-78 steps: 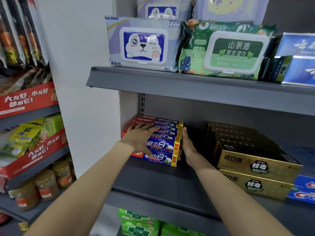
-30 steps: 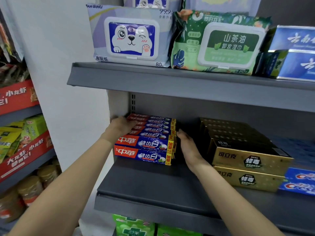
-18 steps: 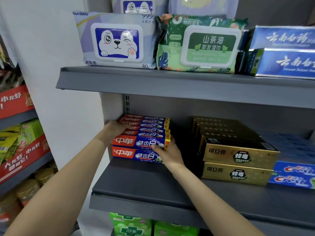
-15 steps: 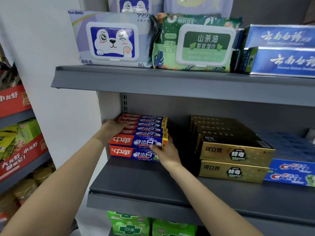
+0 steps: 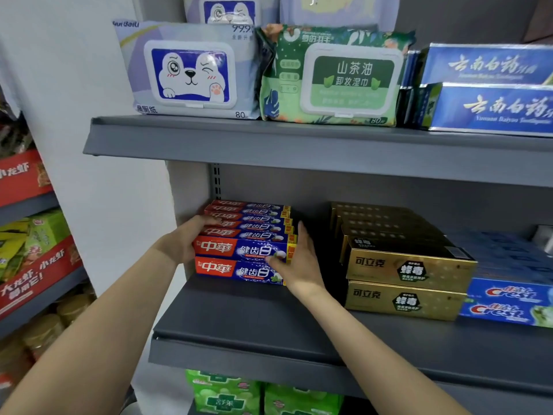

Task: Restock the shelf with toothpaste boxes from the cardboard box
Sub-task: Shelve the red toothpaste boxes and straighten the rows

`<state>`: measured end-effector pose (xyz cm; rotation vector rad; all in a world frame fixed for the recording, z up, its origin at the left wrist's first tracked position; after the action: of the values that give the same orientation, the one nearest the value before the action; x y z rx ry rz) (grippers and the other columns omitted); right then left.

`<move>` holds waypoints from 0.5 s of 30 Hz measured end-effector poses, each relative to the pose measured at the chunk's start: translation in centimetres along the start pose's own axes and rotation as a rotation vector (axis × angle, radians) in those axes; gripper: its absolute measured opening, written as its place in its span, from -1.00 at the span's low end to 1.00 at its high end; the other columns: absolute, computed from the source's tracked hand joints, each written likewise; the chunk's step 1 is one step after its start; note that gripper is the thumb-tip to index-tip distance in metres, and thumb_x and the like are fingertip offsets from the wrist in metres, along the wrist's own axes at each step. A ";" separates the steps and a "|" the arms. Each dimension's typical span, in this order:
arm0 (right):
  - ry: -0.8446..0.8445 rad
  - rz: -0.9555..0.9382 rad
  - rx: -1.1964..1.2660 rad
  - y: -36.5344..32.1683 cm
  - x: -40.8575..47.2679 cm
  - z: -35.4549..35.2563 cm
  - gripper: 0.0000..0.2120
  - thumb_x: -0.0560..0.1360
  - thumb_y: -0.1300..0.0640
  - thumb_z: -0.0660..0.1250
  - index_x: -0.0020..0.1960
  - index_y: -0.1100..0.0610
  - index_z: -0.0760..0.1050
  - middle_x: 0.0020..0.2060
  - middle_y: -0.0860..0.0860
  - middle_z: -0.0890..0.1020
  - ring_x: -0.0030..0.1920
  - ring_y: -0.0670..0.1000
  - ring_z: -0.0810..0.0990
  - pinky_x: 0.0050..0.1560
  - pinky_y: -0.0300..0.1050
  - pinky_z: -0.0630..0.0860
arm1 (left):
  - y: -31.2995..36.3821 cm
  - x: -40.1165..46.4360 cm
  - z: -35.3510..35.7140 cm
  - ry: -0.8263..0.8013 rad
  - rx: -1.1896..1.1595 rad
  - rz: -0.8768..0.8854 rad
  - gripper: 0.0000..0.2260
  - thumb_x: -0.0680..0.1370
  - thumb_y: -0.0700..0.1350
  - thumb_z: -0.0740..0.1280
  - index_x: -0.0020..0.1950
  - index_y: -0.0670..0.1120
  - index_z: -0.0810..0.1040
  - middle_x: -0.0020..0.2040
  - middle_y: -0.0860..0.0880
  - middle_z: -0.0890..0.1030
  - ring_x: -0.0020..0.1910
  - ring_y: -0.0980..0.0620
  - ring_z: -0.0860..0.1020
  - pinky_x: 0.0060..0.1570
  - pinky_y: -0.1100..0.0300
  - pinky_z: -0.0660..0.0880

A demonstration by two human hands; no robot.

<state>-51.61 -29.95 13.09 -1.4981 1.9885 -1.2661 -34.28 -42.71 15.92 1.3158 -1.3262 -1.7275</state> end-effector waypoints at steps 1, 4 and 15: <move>0.033 -0.072 -0.121 -0.6 0.1 -0.3 -0.11 0.45 0.00 0.41 0.54 0.03 -0.13 0.53 0.01 0.03 0.52 0.04 0.07 0.47 -0.02 0.16 | -0.1 0.0 0.1 -0.008 -0.015 0.008 -0.86 0.54 -0.05 0.31 -0.01 -0.10 0.45 -0.21 -0.12 0.65 -0.36 -0.06 0.66 -0.21 0.03 0.57; 0.031 -0.252 -0.427 -2.4 0.5 -1.0 -0.13 0.47 -0.11 0.34 0.54 0.04 -0.15 0.55 0.00 -0.09 0.54 0.03 -0.12 0.51 -0.03 -0.06 | 0.0 -0.1 0.5 -0.022 -0.055 0.016 -0.85 0.55 -0.03 0.28 0.00 -0.11 0.44 -0.18 -0.13 0.63 -0.20 -0.10 0.60 -0.14 0.01 0.53; -0.131 -0.325 -0.817 -3.1 1.8 -0.2 -0.14 0.47 -0.21 0.28 0.54 0.17 -0.05 0.54 0.08 0.05 0.53 0.06 0.00 0.50 -0.05 -0.13 | -0.3 0.5 0.1 -0.060 -0.092 -0.001 -0.81 0.53 -0.05 0.30 0.07 -0.12 0.44 -0.07 -0.15 0.61 -0.11 -0.12 0.59 -0.05 -0.02 0.52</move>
<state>-50.66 -31.64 16.10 -2.2622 2.3664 -0.3965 -34.47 -42.99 15.47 1.2223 -1.2626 -1.8196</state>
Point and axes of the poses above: each hand's wrist, its own x-axis towards the middle knuckle, its own z-axis out of the palm, y = z × x, the point moved 2 cm from there along x, towards the middle knuckle
